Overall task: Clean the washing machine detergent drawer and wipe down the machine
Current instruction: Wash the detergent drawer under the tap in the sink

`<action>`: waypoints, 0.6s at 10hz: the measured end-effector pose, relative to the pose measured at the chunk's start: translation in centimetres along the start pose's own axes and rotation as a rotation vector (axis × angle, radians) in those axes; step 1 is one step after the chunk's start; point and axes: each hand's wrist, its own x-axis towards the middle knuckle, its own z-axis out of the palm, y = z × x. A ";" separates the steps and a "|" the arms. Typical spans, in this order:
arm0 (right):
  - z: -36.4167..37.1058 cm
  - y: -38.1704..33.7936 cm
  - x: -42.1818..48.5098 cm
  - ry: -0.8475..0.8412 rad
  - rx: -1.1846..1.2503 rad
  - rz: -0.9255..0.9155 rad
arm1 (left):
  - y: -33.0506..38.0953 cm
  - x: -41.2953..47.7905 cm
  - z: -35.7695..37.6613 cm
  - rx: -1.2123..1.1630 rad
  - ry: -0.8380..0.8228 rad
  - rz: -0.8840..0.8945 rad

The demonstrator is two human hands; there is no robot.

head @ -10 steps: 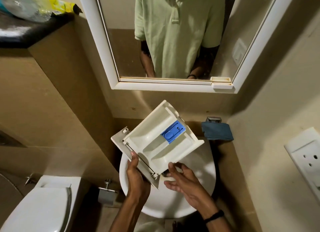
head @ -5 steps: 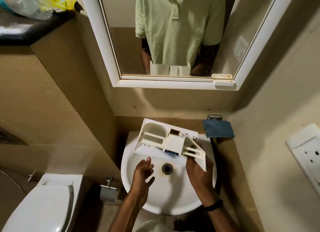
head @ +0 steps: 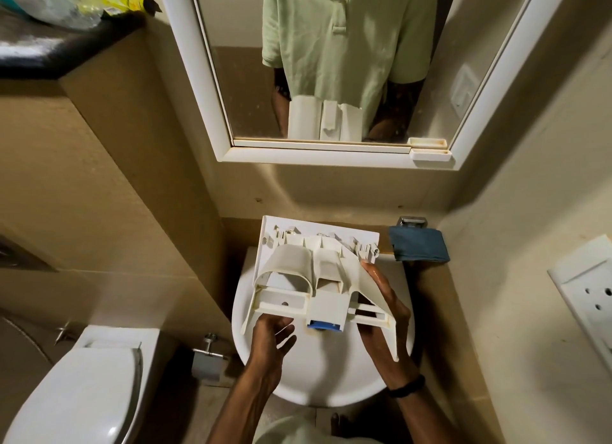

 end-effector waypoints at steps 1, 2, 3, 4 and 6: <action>0.8 3.5 0.1 -0.085 -0.085 0.273 | -0.1 0.3 -0.2 -0.001 -0.019 -0.018; 0.7 1.8 0.2 -0.106 0.035 0.269 | 0.0 0.5 -0.2 0.018 -0.052 -0.006; 0.5 -2.7 0.8 0.217 0.063 0.036 | 0.2 0.4 0.2 0.053 -0.093 0.064; 0.6 -4.3 1.0 0.356 0.096 -0.016 | 0.2 0.2 0.3 0.071 -0.103 0.101; 1.5 -2.9 1.8 0.218 0.107 0.420 | 0.3 -0.4 1.4 0.074 -0.120 0.157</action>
